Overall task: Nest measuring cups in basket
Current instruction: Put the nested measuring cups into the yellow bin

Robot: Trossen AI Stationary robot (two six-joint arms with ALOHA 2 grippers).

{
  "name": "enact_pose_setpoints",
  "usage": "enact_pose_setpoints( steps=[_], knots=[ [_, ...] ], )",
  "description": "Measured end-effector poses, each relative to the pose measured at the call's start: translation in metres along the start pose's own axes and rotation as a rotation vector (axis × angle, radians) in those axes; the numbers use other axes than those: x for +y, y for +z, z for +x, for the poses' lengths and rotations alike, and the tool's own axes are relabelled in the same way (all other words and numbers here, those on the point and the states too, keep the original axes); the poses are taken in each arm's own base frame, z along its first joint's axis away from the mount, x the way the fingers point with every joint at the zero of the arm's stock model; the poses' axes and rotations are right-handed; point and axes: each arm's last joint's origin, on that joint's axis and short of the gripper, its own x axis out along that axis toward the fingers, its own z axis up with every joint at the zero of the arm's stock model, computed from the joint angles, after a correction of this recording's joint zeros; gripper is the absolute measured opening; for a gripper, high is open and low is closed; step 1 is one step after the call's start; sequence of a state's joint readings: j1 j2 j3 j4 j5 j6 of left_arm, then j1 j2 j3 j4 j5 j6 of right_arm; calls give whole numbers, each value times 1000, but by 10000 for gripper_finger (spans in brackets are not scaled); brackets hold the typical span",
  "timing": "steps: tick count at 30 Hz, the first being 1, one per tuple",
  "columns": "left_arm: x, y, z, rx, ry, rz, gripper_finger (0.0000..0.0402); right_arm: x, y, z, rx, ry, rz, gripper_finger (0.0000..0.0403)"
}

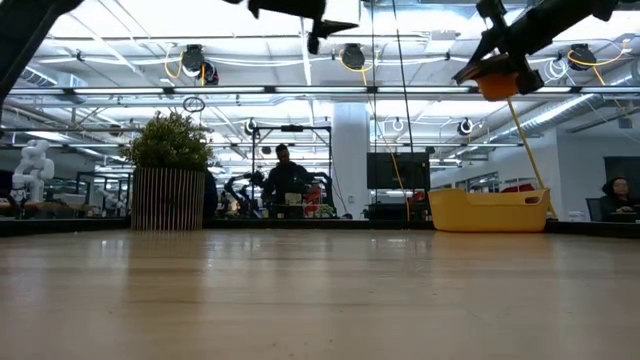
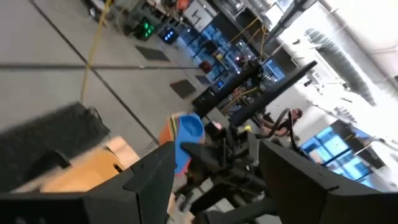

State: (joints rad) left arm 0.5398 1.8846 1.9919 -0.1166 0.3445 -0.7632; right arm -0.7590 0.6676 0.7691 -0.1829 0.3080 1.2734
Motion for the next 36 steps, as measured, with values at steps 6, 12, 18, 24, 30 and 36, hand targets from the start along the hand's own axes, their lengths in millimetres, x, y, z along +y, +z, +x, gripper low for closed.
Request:
enact_pose_setpoints(
  steps=[6,12,18,24,30,36],
  knots=[
    [2,24,-26,11,-19,79,232,-18,-18,6,-10,-47,30,82],
    [13,31,-34,83,-64,59,232,-62,-41,15,-80,-35,191,82],
    [13,28,-34,140,-99,73,232,-95,-51,17,-156,-21,303,82],
    [12,28,-33,130,-89,76,232,-120,-58,17,-150,-88,347,82],
    [13,28,-33,121,-81,77,232,-138,-64,20,-156,-154,409,82],
    [13,28,-33,95,-49,77,232,-142,-67,30,-193,-161,478,82]
  ],
)
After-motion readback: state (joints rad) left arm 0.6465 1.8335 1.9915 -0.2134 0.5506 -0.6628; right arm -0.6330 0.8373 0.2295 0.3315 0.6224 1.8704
